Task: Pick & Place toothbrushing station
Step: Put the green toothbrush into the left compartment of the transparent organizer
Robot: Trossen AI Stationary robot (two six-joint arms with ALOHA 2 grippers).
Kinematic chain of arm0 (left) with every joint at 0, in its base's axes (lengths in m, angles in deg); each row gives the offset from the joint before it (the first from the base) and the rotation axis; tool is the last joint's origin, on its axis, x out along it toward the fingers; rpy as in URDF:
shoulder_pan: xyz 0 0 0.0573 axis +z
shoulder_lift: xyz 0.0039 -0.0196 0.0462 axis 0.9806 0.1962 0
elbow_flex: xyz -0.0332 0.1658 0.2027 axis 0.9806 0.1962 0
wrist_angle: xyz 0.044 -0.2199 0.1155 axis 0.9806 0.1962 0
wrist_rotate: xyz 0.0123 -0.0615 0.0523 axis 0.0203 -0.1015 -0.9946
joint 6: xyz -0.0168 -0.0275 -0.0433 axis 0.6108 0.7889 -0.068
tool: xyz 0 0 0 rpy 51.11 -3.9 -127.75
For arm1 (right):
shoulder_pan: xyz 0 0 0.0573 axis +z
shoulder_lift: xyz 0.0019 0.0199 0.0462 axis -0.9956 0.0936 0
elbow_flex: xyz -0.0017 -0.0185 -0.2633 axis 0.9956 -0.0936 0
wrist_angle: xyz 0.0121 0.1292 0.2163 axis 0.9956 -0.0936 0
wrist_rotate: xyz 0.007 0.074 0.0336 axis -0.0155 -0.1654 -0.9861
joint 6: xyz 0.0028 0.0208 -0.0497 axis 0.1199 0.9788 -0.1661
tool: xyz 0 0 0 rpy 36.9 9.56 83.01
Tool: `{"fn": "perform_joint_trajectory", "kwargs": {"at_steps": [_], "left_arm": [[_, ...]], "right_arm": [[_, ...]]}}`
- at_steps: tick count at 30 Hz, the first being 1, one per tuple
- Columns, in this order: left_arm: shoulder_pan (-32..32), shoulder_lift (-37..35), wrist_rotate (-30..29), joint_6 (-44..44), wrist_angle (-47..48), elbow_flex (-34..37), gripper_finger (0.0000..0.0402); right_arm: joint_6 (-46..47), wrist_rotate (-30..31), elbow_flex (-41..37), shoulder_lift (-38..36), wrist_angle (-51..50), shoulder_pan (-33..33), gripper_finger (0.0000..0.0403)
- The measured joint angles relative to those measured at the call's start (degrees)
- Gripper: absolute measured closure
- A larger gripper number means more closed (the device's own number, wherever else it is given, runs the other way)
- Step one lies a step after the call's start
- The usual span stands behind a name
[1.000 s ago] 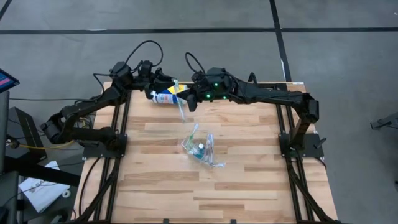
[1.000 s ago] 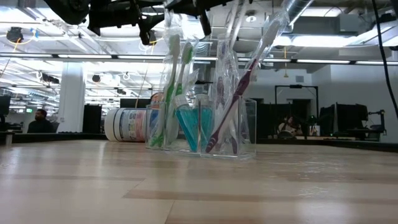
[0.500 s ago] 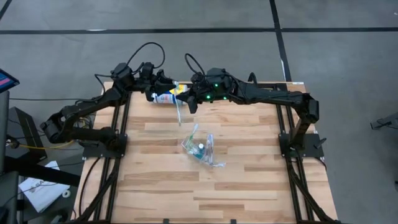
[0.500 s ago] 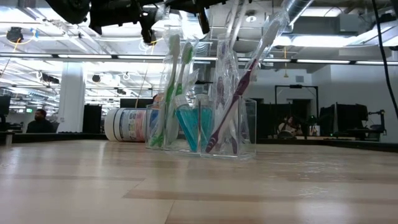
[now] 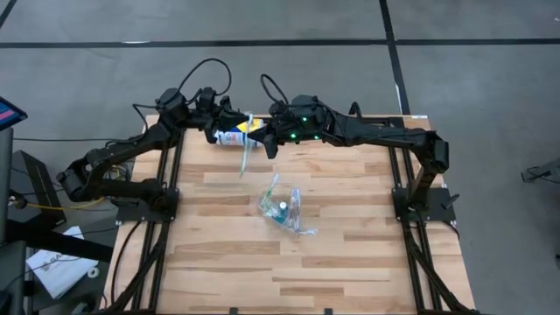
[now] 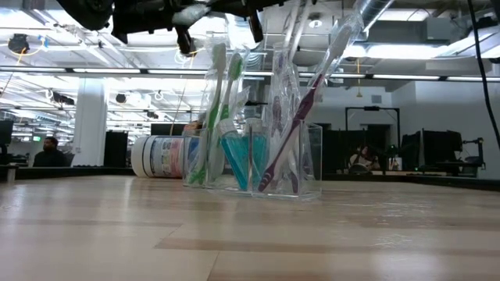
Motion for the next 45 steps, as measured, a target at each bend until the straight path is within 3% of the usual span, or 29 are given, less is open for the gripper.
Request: {"fn": "perform_joint_trajectory", "kwargs": {"at_steps": [5,14,18,24,30,35,45], "left_arm": [[0.0,0.0,0.1,-0.1,0.2,0.1,0.0401],[0.0,0.0,0.5,-0.3,0.2,0.1,0.0401],[0.0,0.0,1.8,-0.3,0.2,0.1,0.0401],[0.0,0.0,6.4,-1.4,1.3,0.1,0.0401],[-3.7,-0.5,6.8,-11.9,2.9,0.1,0.0401],[-8.3,-0.5,2.7,-16.5,3.3,0.1,0.0401],[-20.6,-0.5,-10.2,-30.0,3.4,0.2,0.0401]], "right_arm": [[2.4,-3.8,0.0,0.0,0.0,-0.6,0.0364],[3.4,-7.3,0.1,0.0,-7.6,-1.0,0.0199],[2.4,-6.1,0.1,0.0,-14.5,-2.0,0.0152],[-0.9,-1.3,0.1,0.0,-22.9,-3.8,0.0151],[-3.7,-1.3,0.1,0.0,-28.5,-6.5,0.0180],[-5.7,-1.3,0.1,0.0,-33.8,-9.1,0.0195],[-8.3,-1.1,0.1,-0.1,-38.2,-15.1,0.0186]]}}
